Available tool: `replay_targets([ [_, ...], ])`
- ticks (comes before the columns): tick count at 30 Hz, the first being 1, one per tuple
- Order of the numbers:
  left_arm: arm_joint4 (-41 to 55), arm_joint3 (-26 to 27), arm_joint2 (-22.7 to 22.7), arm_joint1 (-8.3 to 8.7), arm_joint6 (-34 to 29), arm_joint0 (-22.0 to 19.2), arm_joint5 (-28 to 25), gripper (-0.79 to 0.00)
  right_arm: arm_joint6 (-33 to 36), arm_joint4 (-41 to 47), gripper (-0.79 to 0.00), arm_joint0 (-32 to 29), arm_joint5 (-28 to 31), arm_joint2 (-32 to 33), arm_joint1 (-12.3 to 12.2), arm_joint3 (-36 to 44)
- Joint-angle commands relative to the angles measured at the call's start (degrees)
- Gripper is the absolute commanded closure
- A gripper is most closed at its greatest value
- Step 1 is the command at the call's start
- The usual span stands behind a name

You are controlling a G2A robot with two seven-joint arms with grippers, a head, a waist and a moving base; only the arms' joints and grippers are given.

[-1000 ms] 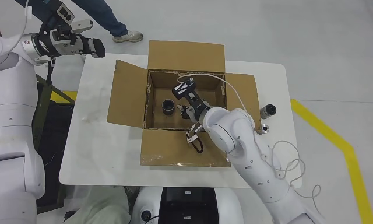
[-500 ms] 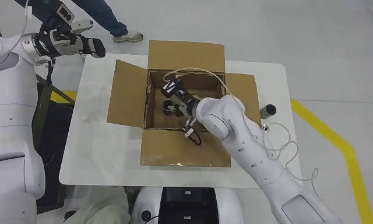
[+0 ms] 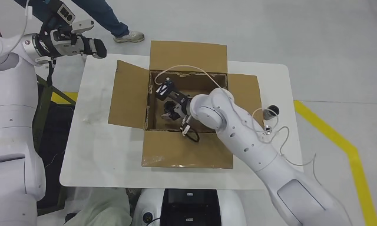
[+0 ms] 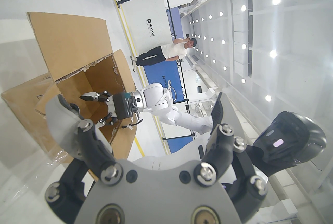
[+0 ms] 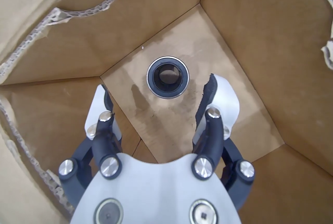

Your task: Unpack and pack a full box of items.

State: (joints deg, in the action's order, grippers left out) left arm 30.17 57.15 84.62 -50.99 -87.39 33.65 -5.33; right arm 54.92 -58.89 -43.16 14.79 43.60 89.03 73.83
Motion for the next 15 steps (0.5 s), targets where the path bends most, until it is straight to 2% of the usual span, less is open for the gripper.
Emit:
replay_targets([
  [1, 0.0, 0.0, 0.0, 0.00, 0.0, 0.0, 0.0, -0.785, -0.5, 0.7, -0.699, 0.6, -0.1, -0.2, 0.3, -1.6],
  [15, 0.0, 0.0, 0.0, 0.00, 0.0, 0.0, 0.0, -0.785, -3.2, 4.9, -0.717, 6.1, 0.9, -4.7, 3.4, -13.6],
])
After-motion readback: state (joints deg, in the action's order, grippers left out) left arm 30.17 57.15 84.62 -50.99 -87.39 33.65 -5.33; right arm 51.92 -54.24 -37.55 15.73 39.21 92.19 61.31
